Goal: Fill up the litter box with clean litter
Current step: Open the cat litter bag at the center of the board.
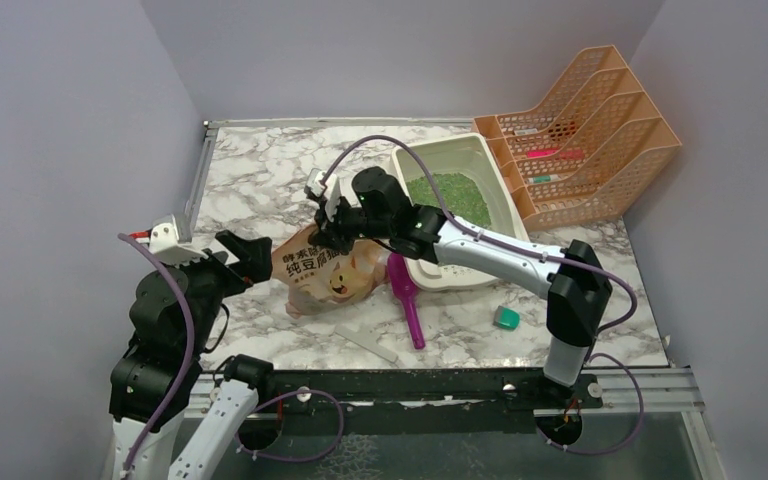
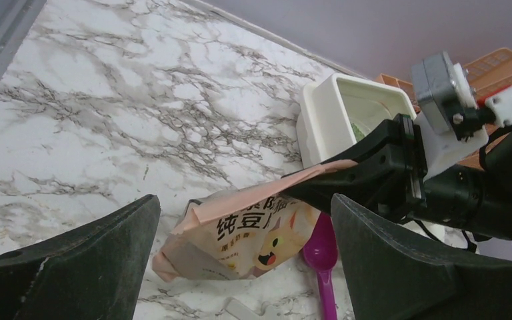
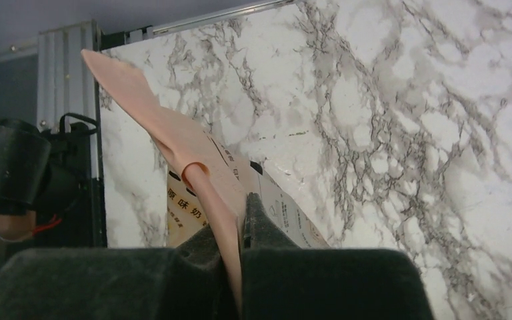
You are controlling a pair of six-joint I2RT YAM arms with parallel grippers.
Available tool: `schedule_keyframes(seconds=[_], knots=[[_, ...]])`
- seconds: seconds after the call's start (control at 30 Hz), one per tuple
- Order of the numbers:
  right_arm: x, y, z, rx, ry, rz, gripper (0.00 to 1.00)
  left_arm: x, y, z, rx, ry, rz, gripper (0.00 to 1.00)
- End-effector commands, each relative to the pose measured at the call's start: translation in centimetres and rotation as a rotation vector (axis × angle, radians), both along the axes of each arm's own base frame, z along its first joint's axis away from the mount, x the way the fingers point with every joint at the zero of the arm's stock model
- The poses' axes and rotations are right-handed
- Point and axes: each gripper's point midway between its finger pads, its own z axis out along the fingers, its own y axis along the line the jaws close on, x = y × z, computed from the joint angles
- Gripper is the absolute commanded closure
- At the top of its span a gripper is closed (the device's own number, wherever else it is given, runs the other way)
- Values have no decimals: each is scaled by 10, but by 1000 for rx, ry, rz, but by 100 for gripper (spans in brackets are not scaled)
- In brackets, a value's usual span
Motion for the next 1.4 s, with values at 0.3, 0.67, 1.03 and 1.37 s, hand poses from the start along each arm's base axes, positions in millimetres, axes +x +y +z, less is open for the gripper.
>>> schedule_keyframes(seconds=[0.3,0.67,1.03,1.37], knots=[[8,3,96,297,173,-105,99,-12,-47,-27,17,82,-299,2],[-21,-26,62,124,27,49,99,17,-83,-18,289,-35,-604,8],[-22,-38,62,109,-28,35,99,21,-96,-31,543,-15,-866,15],[-20,-38,76,150,-77,35,99,0,-105,-58,616,-95,-1015,34]])
